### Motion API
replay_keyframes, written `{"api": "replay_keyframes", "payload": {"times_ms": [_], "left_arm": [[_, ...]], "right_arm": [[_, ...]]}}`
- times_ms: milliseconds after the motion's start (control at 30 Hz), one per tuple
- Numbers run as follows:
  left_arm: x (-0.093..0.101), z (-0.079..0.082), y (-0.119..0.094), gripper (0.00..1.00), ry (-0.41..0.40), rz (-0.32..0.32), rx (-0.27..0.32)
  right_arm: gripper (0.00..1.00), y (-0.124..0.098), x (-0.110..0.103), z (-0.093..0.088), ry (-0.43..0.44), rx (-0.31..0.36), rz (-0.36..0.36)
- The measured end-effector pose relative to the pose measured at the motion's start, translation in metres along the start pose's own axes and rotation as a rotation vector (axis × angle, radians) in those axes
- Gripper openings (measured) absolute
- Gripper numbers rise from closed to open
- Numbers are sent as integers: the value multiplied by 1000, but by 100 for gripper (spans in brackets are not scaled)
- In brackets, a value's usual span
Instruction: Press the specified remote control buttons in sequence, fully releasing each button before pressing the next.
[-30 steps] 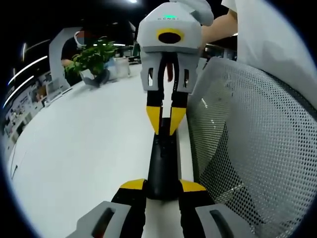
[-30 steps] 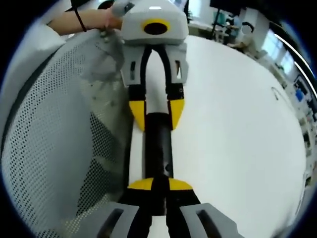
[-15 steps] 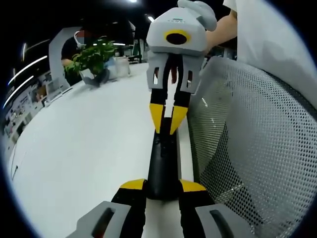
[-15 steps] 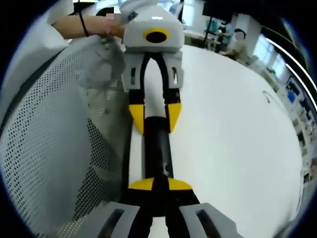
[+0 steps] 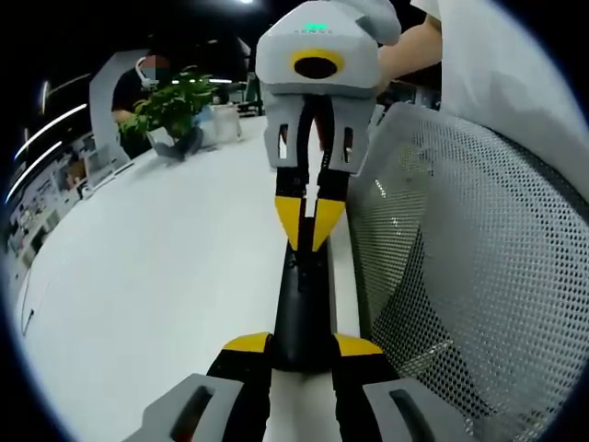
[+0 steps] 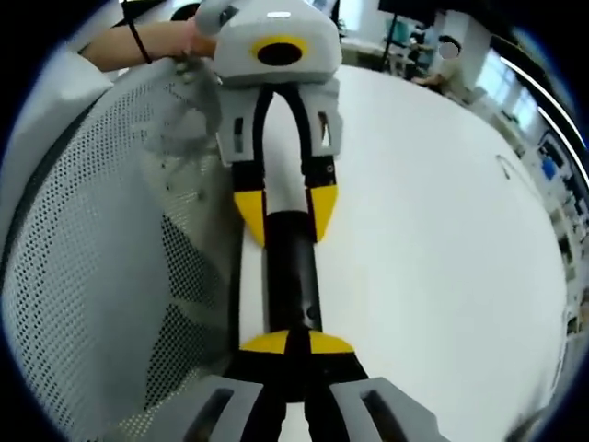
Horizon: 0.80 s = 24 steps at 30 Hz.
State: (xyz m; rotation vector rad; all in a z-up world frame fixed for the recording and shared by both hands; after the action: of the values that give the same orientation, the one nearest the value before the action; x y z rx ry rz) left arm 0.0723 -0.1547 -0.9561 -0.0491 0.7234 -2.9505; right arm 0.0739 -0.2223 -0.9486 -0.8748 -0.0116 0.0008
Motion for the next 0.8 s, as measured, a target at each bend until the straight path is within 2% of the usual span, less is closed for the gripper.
{"api": "replay_keyframes", "payload": {"times_ms": [133, 267, 333, 633, 800], "left_arm": [[0, 0, 0, 24, -1, 0, 1], [0, 0, 0, 24, -5, 1, 5], [0, 0, 0, 24, -7, 2, 6], [0, 0, 0, 24, -5, 1, 4], [0, 0, -1, 24, -8, 2, 5]], "right_arm": [[1, -1, 2, 0, 64, 49, -17], [2, -3, -1, 0, 11, 108, -28], [2, -3, -1, -1, 12, 120, -35], [1, 0, -3, 3, -66, 49, -43], [0, 2, -4, 3, -150, 7, -47]]}}
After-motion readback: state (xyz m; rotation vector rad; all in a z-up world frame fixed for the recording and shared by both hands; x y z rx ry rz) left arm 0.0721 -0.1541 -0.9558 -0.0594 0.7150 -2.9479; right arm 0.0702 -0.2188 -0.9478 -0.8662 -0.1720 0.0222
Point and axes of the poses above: the point that each gripper's makers call its tool centre point, and the gripper's own axes: y roughly forward along the fingers, x roughly to its right, z roughly out of its top, the point moved 1 cm from there along -y, roughly backward along the fingers, and after that the axes turned 15 degrees about x, right-handed, at the moved point
